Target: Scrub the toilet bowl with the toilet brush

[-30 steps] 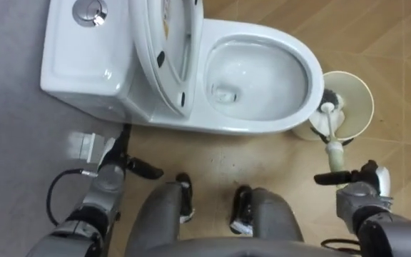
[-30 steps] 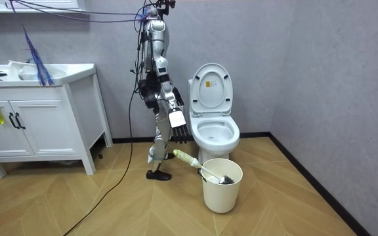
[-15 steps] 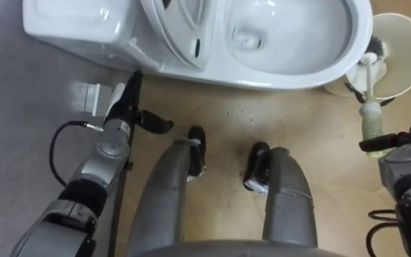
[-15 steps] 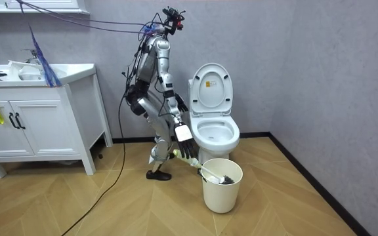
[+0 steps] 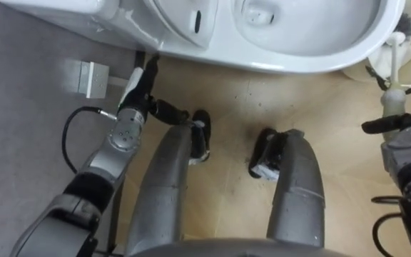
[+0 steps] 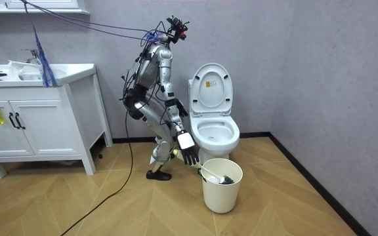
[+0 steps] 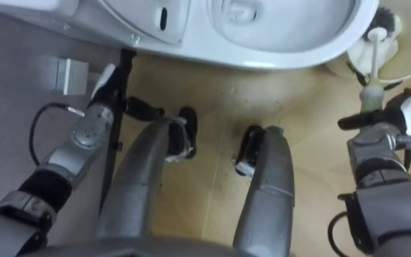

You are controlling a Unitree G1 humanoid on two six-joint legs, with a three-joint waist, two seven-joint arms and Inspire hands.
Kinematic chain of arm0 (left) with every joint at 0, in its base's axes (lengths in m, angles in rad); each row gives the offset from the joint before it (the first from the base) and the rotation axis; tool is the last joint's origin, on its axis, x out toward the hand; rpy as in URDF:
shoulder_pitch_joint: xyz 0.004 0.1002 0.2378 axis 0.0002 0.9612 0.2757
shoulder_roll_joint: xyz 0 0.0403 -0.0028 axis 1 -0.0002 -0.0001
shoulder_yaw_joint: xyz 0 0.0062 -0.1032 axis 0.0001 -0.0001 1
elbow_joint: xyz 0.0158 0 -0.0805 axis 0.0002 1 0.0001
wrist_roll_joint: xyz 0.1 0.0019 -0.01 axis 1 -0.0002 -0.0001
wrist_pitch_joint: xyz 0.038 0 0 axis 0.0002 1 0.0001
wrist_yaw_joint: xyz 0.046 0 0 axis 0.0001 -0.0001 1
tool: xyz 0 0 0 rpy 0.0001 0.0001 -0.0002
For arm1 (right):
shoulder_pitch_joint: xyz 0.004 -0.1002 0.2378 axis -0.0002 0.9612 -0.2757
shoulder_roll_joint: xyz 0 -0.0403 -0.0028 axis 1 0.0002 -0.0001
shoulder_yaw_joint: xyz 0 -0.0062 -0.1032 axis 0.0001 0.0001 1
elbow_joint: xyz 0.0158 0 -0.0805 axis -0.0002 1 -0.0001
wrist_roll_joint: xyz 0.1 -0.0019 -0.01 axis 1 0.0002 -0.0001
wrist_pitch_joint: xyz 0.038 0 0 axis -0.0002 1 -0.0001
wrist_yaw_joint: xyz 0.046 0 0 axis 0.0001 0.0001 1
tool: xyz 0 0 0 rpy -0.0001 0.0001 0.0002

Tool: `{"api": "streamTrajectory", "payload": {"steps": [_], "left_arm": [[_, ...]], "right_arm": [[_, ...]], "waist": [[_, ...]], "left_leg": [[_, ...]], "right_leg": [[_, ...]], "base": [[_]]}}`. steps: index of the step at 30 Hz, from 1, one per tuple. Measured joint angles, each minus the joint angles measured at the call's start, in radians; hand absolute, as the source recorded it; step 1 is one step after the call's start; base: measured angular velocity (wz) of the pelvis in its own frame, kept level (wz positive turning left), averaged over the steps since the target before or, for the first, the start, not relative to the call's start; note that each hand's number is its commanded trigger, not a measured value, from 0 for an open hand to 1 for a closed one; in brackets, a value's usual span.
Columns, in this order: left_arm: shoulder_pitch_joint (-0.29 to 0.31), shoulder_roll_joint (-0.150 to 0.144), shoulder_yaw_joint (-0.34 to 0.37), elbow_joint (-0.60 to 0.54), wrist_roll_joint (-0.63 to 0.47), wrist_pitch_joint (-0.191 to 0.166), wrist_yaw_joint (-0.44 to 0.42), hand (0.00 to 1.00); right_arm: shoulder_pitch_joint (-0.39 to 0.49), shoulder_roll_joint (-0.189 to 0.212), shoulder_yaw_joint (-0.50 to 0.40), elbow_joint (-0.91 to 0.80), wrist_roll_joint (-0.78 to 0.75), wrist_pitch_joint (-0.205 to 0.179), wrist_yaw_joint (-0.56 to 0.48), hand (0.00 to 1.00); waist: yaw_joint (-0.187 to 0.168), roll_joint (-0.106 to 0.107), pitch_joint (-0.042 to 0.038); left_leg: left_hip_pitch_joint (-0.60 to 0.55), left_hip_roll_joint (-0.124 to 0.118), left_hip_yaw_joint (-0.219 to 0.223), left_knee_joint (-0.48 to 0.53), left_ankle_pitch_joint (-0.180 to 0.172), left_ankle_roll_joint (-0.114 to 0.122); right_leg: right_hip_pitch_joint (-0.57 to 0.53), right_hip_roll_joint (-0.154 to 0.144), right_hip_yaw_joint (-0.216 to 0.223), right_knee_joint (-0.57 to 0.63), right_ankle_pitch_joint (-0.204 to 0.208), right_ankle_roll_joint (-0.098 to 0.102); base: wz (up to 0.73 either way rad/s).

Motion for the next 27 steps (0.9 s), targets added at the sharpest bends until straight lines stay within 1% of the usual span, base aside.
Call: {"api": "streamTrajectory", "payload": {"steps": [3, 6, 9, 12, 13, 14, 16, 18, 22, 25, 27], "left_arm": [[0.001, 0.005, -0.003, -0.004, 0.000, -0.001, 0.000, 0.00], [0.021, 0.016, -0.008, -0.034, 0.001, -0.003, 0.000, 0.00], [0.026, 0.018, -0.008, -0.044, 0.001, -0.003, 0.000, 0.00], [0.044, 0.024, -0.007, -0.070, 0.001, -0.003, 0.000, 0.00], [0.052, 0.024, -0.009, -0.073, 0.001, -0.003, 0.000, 0.00], [0.056, 0.024, -0.009, -0.073, 0.001, -0.003, 0.000, 0.00], [0.060, 0.024, -0.009, -0.073, 0.001, -0.003, 0.000, 0.00], [0.062, 0.024, -0.009, -0.080, 0.001, -0.003, 0.000, 0.00], [0.066, 0.024, -0.008, -0.089, 0.001, -0.003, 0.000, 0.00], [0.066, 0.024, -0.008, -0.089, 0.001, -0.003, 0.000, 0.00], [0.069, 0.024, -0.008, -0.089, 0.001, -0.003, 0.000, 0.00]], "right_arm": [[-0.003, 0.000, 0.000, -0.002, 0.023, -0.006, -0.003, 0.00], [-0.006, -0.001, -0.002, -0.004, 0.049, -0.016, -0.004, 0.00], [-0.004, -0.001, -0.002, -0.004, 0.096, -0.022, -0.002, 0.00], [0.001, -0.001, -0.002, -0.003, 0.141, -0.024, 0.001, 0.00], [0.005, -0.001, 0.000, 0.000, 0.153, -0.027, 0.004, 0.28], [0.008, -0.001, 0.006, 0.005, 0.165, -0.031, 0.013, 1.00], [0.008, -0.001, 0.017, 0.017, 0.185, -0.035, 0.022, 1.00], [0.008, -0.002, 0.017, 0.029, 0.200, -0.043, 0.024, 1.00], [0.028, -0.002, 0.017, 0.037, 0.261, -0.042, 0.035, 1.00], [0.034, -0.003, 0.020, 0.040, 0.309, -0.040, 0.044, 1.00], [0.036, -0.003, 0.020, 0.039, 0.341, -0.035, 0.049, 1.00]], "waist": [[0.000, 0.001, -0.0002], [0.000, 0.002, -0.0008], [0.004, 0.005, -0.0005], [0.004, 0.006, -0.0004], [0.005, 0.007, -0.0006], [0.004, 0.008, -0.0004], [0.005, 0.010, -0.0008], [0.002, 0.010, -0.0008], [0.002, 0.010, -0.0008], [0.003, 0.010, -0.0010], [0.004, 0.011, -0.0010]], "left_leg": [[-0.009, 0.003, 0.000, 0.011, -0.004, 0.001], [-0.020, 0.001, -0.002, 0.019, -0.006, 0.003], [-0.030, 0.000, -0.002, 0.031, -0.011, 0.005], [-0.032, -0.002, 0.001, 0.040, -0.016, 0.005], [-0.032, -0.002, 0.001, 0.045, -0.019, 0.004], [-0.034, -0.002, 0.002, 0.050, -0.021, 0.003], [-0.044, 0.002, 0.000, 0.064, -0.028, 0.000], [-0.061, 0.001, 0.000, 0.074, -0.028, -0.001], [-0.088, 0.001, -0.004, 0.102, -0.037, -0.004], [-0.098, 0.002, -0.004, 0.120, -0.041, -0.003], [-0.099, 0.002, -0.004, 0.126, -0.044, -0.002]], "right_leg": [[-0.003, 0.001, -0.005, 0.005, -0.004, -0.002], [-0.017, 0.003, -0.001, 0.013, -0.005, 0.000], [-0.026, 0.004, 0.004, 0.026, -0.010, 0.005], [-0.033, 0.006, 0.015, 0.039, -0.017, 0.009], [-0.033, 0.006, 0.016, 0.043, -0.021, 0.009], [-0.035, 0.006, 0.017, 0.049, -0.024, 0.009], [-0.042, 0.009, 0.017, 0.060, -0.029, 0.005], [-0.059, 0.005, 0.016, 0.074, -0.033, 0.002], [-0.084, 0.002, 0.015, 0.102, -0.046, -0.002], [-0.093, -0.014, 0.011, 0.119, -0.051, -0.010], [-0.093, -0.014, 0.013, 0.125, -0.054, -0.008]], "base": [[0.00], [0.00], [0.01], [0.00], [0.00], [0.00], [0.00], [0.03], [0.03], [0.00], [0.00]]}}
